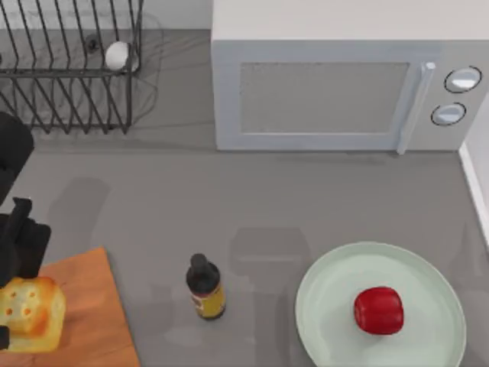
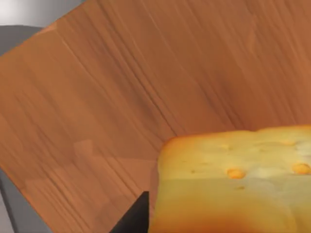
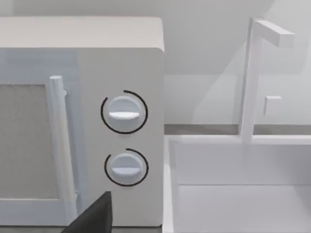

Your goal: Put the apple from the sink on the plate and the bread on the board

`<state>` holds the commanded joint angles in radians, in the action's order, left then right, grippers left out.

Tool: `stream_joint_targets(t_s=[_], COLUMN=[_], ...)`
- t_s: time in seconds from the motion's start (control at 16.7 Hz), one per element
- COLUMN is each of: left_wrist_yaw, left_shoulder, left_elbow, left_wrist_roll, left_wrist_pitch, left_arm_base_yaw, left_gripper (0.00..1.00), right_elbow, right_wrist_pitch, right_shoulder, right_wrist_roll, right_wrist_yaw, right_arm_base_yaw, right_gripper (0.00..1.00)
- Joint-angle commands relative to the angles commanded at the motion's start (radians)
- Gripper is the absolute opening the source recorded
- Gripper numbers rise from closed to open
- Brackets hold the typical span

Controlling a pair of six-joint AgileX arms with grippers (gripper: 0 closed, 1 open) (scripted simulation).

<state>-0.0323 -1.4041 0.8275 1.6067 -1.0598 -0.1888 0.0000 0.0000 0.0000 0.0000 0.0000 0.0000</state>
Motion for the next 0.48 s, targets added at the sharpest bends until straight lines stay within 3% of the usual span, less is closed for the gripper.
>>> stream_joint_targets(t_s=[0.42, 0.48], left_wrist_yaw=[-0.001, -0.001], left_shoulder=[-0.016, -0.016], left_elbow=[-0.039, -0.039], left_wrist_roll=[0.002, 0.002], left_wrist_pitch=[0.038, 0.038], left_arm_base_yaw=[-0.002, -0.002], left_gripper=[0.0, 0.08], right_elbow=[0.0, 0.0], right_wrist_pitch=[0.0, 0.0], right_shoulder=[0.0, 0.0], right_wrist_roll=[0.0, 0.0], right_wrist_yaw=[0.0, 0.0], right_arm_base_yaw=[0.0, 0.0], right_gripper=[1.0, 1.0])
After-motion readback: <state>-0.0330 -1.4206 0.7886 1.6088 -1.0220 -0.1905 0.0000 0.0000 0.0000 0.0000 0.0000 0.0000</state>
